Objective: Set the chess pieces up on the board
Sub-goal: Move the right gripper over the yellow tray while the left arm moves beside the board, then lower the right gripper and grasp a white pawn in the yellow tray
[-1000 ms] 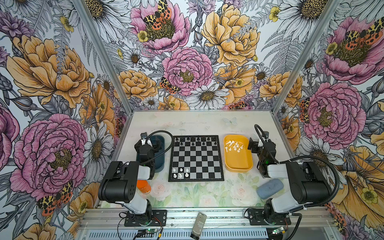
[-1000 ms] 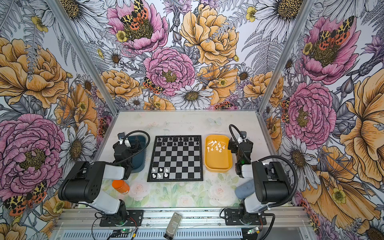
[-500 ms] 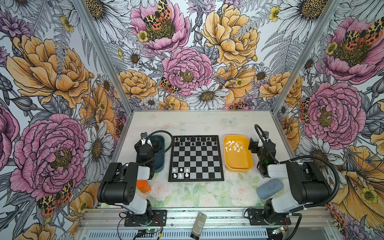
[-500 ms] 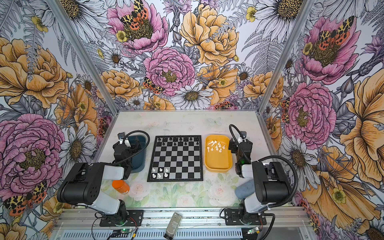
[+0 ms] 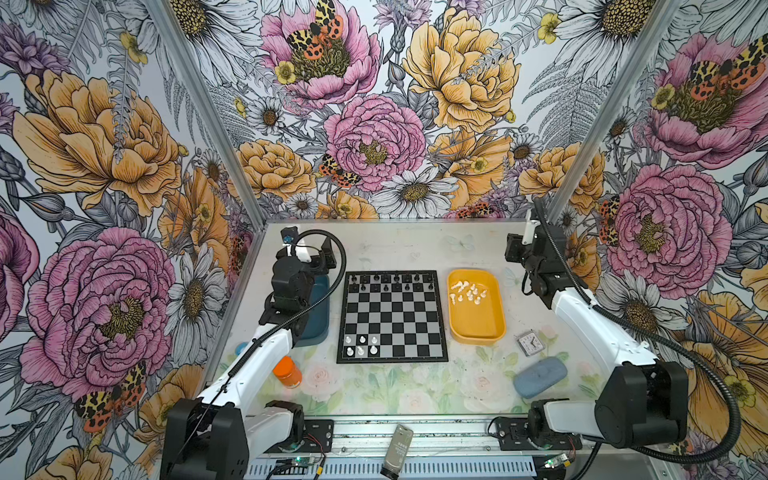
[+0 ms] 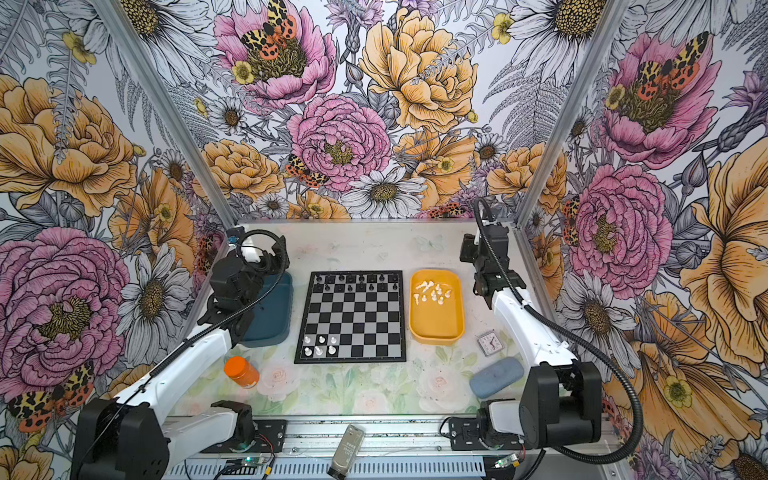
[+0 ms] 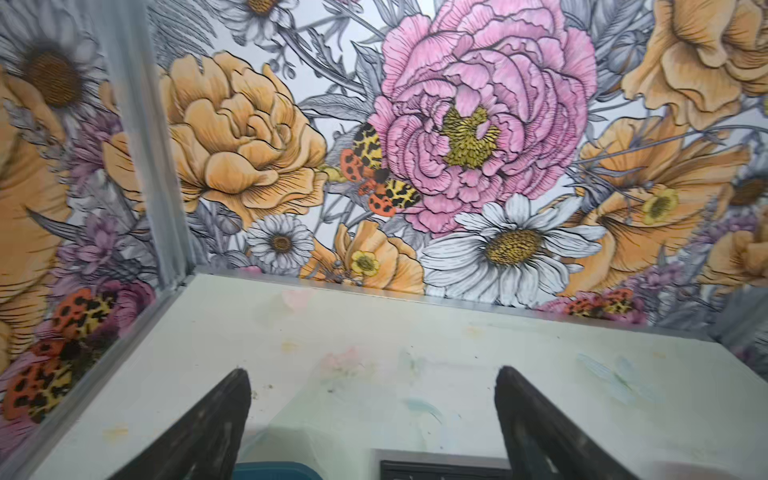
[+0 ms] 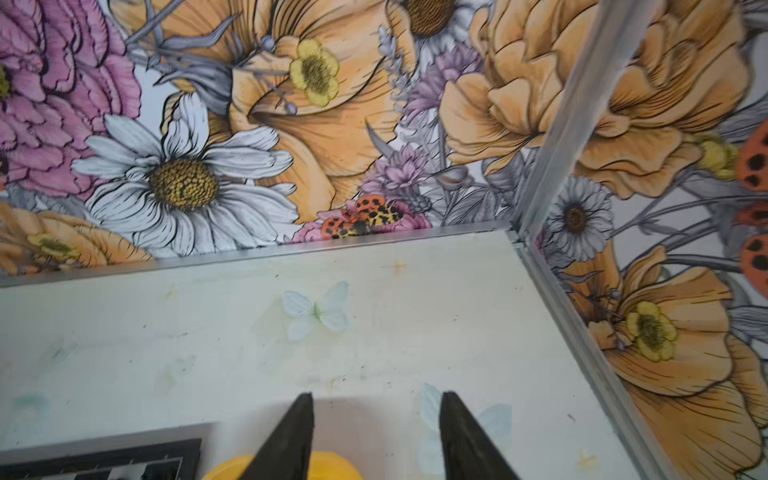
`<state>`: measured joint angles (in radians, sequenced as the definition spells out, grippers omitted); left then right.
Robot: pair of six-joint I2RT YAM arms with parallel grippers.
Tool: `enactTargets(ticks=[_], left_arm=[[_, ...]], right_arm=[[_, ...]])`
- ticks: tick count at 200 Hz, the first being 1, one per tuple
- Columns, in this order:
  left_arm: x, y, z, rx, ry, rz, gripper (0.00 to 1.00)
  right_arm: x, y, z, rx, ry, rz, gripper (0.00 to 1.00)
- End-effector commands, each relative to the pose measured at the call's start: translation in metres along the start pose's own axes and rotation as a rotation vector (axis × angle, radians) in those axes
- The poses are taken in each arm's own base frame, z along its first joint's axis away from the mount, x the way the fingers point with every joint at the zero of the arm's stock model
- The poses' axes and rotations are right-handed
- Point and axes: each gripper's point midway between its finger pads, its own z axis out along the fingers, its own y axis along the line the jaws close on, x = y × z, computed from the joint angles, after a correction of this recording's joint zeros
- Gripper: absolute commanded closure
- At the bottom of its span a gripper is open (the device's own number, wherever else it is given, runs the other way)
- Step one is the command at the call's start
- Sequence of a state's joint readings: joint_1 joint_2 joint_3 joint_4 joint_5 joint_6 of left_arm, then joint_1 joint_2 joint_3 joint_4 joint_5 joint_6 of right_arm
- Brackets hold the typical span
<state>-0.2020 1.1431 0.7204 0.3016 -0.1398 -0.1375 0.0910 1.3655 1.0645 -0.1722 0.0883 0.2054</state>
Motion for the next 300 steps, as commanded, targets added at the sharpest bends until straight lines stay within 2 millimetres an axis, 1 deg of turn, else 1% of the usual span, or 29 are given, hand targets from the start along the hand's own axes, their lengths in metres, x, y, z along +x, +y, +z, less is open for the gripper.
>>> enactTargets(ticks=[1,21,42,56,90,117,131,162,194,209,267,300], left_arm=[[0.027,-0.037,0.003,0.131,0.129,-0.035,0.08],[0.033,-0.062,0.003,0.181,0.147,-0.032,0.09],[0.041,-0.091,0.002,0.248,0.173,-0.028,0.09],[0.048,-0.107,0.001,0.273,0.187,-0.010,0.09],[0.063,-0.139,0.002,0.336,0.221,-0.018,0.09],[0.071,-0.156,0.003,0.369,0.241,0.003,0.09],[0.072,-0.160,0.003,0.377,0.245,0.008,0.09],[0.071,-0.161,-0.001,0.381,0.242,0.008,0.09],[0.070,-0.159,-0.005,0.376,0.233,0.011,0.09],[0.069,-0.158,-0.006,0.372,0.231,0.013,0.09],[0.068,-0.160,-0.007,0.377,0.227,0.019,0.09],[0.068,-0.162,-0.007,0.380,0.226,0.020,0.09]], right_arm=[[0.071,0.031,0.006,-0.087,0.329,-0.013,0.58],[0.090,0.053,0.012,-0.137,0.433,-0.033,0.64],[0.108,0.063,0.021,-0.153,0.516,-0.043,0.66],[0.117,0.063,0.028,-0.138,0.556,-0.042,0.66],[0.126,0.063,0.045,-0.120,0.613,-0.058,0.66],[0.134,0.060,0.056,-0.091,0.655,-0.077,0.67],[0.139,0.058,0.060,-0.083,0.678,-0.088,0.69],[0.149,0.051,0.063,-0.047,0.717,-0.106,0.72],[0.152,0.046,0.066,-0.027,0.723,-0.115,0.73],[0.155,0.043,0.069,-0.022,0.732,-0.109,0.76],[0.162,0.039,0.076,-0.014,0.754,-0.094,0.77],[0.163,0.042,0.080,-0.031,0.758,-0.083,0.78]])
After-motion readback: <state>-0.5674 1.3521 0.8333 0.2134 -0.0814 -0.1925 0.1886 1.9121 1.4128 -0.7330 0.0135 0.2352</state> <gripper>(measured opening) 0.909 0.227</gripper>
